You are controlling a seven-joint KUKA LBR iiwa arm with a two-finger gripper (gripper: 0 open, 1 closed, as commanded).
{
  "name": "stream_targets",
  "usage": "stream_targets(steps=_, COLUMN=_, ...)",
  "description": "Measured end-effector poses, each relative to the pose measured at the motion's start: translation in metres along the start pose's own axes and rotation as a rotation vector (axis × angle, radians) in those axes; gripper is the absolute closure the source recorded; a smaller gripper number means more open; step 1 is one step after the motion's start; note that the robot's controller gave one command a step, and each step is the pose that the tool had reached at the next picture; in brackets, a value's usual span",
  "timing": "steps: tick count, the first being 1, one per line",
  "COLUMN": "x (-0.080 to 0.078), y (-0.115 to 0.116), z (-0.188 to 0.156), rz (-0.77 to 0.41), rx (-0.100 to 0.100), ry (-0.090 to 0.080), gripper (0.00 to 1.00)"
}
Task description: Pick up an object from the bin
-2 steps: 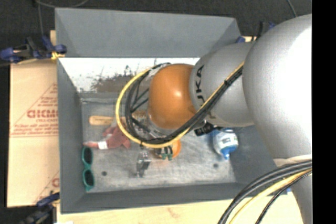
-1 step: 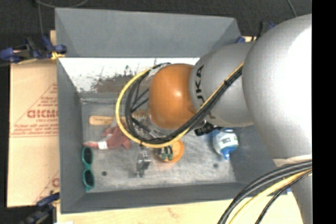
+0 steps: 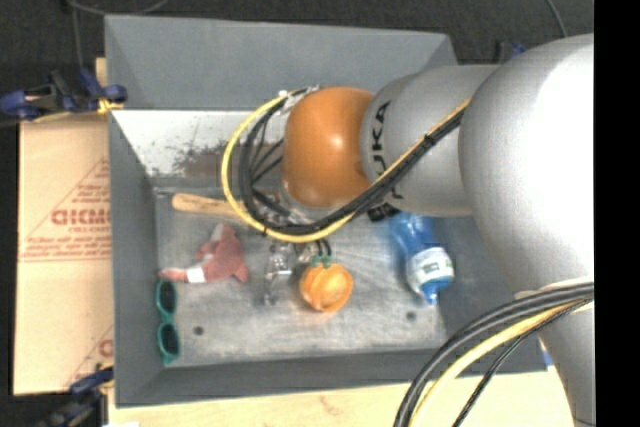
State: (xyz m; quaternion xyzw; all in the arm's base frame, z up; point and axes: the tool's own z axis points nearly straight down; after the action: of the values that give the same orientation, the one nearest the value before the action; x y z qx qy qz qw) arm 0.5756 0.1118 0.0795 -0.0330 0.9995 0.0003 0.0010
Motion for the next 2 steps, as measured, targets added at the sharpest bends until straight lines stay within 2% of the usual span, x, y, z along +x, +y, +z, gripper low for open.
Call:
stream_targets(steps=1, x=-0.030, y=0.001, z=0.005, rz=-0.131, rx=0.003, ry=-0.005, gripper=0.00)
stream_targets(steps=2, x=-0.021, y=0.048, z=0.006, rz=-0.220, rx=0.002, ry=-0.007, gripper=0.00)
